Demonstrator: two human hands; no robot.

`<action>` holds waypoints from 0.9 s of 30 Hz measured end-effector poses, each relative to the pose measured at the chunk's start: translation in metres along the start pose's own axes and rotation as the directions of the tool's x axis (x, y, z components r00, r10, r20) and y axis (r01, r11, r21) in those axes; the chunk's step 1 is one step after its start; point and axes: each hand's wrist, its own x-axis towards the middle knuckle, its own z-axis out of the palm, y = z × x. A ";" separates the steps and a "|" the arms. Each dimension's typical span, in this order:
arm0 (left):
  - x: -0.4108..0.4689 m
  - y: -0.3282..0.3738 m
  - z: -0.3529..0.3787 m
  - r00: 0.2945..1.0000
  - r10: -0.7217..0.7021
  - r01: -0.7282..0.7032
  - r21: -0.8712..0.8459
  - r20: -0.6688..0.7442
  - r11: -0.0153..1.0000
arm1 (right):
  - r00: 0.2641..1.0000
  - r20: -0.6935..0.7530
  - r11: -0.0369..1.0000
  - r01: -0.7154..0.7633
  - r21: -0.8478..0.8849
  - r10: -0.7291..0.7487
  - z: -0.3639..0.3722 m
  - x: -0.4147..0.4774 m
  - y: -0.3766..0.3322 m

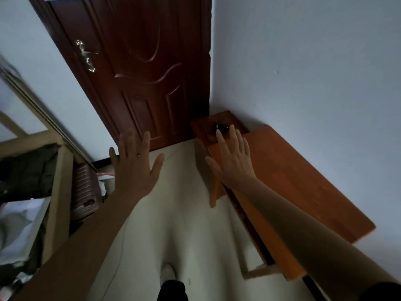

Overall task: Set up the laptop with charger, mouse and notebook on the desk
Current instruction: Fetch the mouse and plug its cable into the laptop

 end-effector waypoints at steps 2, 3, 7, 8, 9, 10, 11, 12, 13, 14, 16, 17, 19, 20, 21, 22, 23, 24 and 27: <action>0.043 -0.023 0.018 0.999 0.033 -0.033 -0.030 0.018 0.999 | 1.000 -0.001 0.999 -0.003 -0.046 0.003 0.017 0.042 -0.007; 0.065 -0.032 0.025 0.998 0.056 -0.054 -0.046 0.035 0.997 | 1.000 0.002 0.998 -0.014 -0.059 0.014 0.023 0.062 -0.009; 0.155 -0.063 0.049 0.982 0.174 -0.171 -0.050 0.069 0.984 | 0.993 -0.050 0.992 -0.111 -0.063 0.108 0.038 0.133 -0.020; 0.177 -0.066 0.054 0.977 0.199 -0.195 -0.053 0.079 0.979 | 0.988 -0.065 0.987 -0.142 -0.069 0.137 0.041 0.147 -0.021; 0.200 -0.068 0.061 0.971 0.222 -0.217 -0.065 0.093 0.974 | 0.981 -0.079 0.982 -0.180 -0.063 0.175 0.043 0.162 -0.021; 0.219 -0.066 0.067 0.965 0.242 -0.234 -0.084 0.102 0.968 | 0.976 -0.079 0.976 -0.210 -0.058 0.205 0.044 0.171 -0.020; 0.233 -0.063 0.073 0.958 0.264 -0.254 -0.096 0.108 0.962 | 0.973 -0.081 0.973 -0.223 -0.060 0.218 0.046 0.176 -0.018; 0.250 -0.059 0.082 0.949 0.290 -0.278 -0.108 0.127 0.955 | 0.967 -0.078 0.966 -0.248 -0.069 0.242 0.048 0.184 -0.013; 0.265 -0.053 0.092 0.939 0.318 -0.303 -0.119 0.134 0.945 | 0.961 -0.082 0.960 -0.272 -0.074 0.266 0.050 0.193 -0.005; 0.278 -0.047 0.102 0.929 0.345 -0.328 -0.132 0.136 0.935 | 0.954 -0.084 0.953 -0.294 -0.079 0.288 0.053 0.200 0.003; 0.302 -0.033 0.124 0.906 0.392 -0.370 -0.151 0.160 0.917 | 0.939 -0.094 0.935 -0.340 -0.098 0.332 0.059 0.214 0.020; 0.315 -0.027 0.136 0.897 0.405 -0.381 -0.156 0.178 0.912 | 0.929 -0.100 0.926 -0.365 -0.099 0.355 0.063 0.221 0.030; 0.336 -0.014 0.160 0.878 0.424 -0.396 -0.161 0.221 0.904 | 0.918 -0.097 0.914 -0.394 -0.099 0.385 0.073 0.234 0.049; 0.346 -0.008 0.173 0.867 0.432 -0.404 -0.155 0.249 0.901 | 0.913 -0.087 0.908 -0.406 -0.103 0.399 0.080 0.242 0.060; 0.358 -0.002 0.187 0.853 0.441 -0.416 -0.146 0.280 0.897 | 0.907 -0.072 0.901 -0.420 -0.104 0.415 0.087 0.252 0.074; 0.365 0.001 0.197 0.841 0.447 -0.425 -0.137 0.305 0.895 | 0.901 -0.051 0.894 -0.434 -0.109 0.431 0.094 0.260 0.085; 0.377 0.007 0.209 0.828 0.450 -0.434 -0.126 0.334 0.892 | 0.893 -0.026 0.887 -0.449 -0.109 0.449 0.101 0.273 0.099; 0.387 0.011 0.217 0.812 0.455 -0.447 -0.110 0.366 0.888 | 0.884 -0.004 0.879 -0.464 -0.109 0.467 0.108 0.286 0.111; 0.415 0.019 0.241 0.763 0.487 -0.522 -0.041 0.425 0.852 | 0.862 0.054 0.862 -0.497 -0.099 0.503 0.126 0.322 0.138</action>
